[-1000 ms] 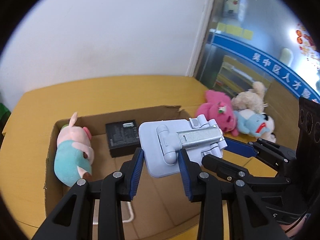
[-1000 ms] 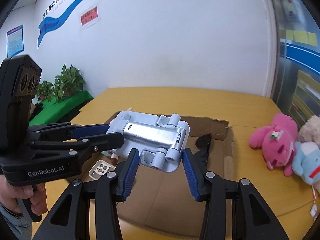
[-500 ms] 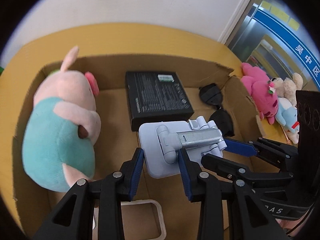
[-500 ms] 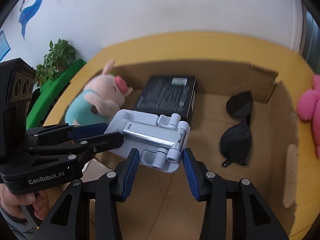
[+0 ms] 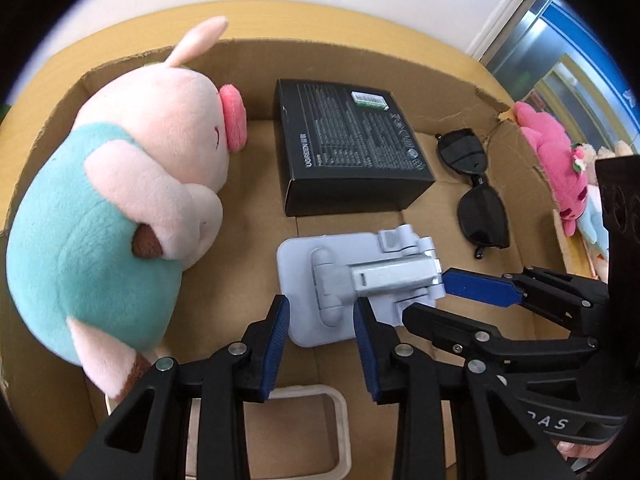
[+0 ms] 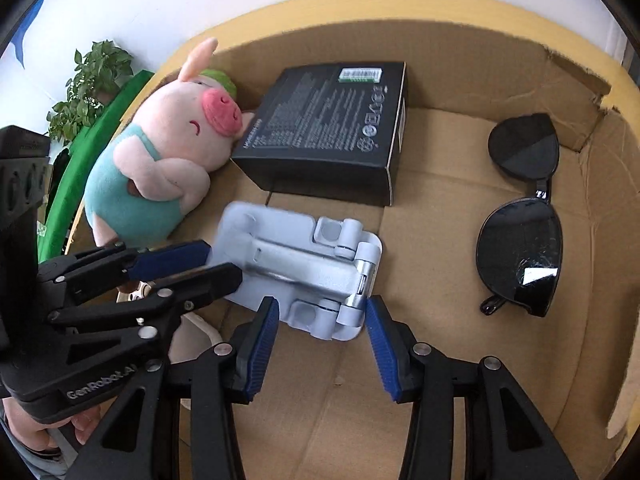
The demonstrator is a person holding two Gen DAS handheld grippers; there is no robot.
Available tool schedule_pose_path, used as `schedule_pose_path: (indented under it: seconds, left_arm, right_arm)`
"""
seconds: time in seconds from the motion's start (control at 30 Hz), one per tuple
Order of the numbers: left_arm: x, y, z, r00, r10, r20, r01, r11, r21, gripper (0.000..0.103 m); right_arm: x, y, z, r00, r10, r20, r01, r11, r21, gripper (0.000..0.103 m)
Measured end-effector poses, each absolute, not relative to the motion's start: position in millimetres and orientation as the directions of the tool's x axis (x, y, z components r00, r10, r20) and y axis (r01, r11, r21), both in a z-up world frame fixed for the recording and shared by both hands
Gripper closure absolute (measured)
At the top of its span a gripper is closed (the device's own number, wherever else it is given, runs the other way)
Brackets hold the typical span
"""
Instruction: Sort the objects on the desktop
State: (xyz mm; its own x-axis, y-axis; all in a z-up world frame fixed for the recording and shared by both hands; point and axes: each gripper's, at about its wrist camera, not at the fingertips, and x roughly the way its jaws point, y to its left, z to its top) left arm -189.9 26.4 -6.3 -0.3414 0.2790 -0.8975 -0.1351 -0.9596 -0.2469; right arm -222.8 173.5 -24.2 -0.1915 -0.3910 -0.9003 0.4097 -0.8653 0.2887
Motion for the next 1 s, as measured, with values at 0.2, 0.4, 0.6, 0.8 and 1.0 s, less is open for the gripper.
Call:
schedule_pose_path:
  seconds: [0.2,0.4,0.6,0.8,1.0]
  left_arm:
    - [-144.0,16.9,52.9,-0.512,0.245,-0.823,-0.161,-0.969,-0.189,0.059]
    - [-40.2,3.9,104.2,-0.772,0.165,-0.614,-0.149,-0.986,-0.077,0.023]
    - [1.2,-0.9,77.1,-0.822,0.078,-0.564,-0.083,-0.996,-0.016,0.022]
    - [11.5,-8.5,37.7,-0.847,-0.013,-0.532,0.015,-1.000,0.000,0.022]
    - [9.5,-8.4,10.2,-0.840,-0.055,-0.540,0.046,-0.998,0.030,0.022]
  right_arm:
    - [-170.5,191.3,36.9,-0.403,-0.383,-0.831,0.428,-0.882,0.199,0.018]
    - [-75.5,229.2,73.9,-0.652,-0.363,-0.666,0.405,-0.909,0.098,0.000]
    - [-33.3,255.5,46.5,-0.748,-0.304,-0.590,0.309,-0.946,0.096,0.000]
    - [-25.1,262.9,19.1,-0.783,-0.247,-0.571,0.262,-0.963,0.058,0.000]
    - [-19.2,257.8,1.9,-0.806,-0.245,-0.539,0.259,-0.965,0.051,0.000]
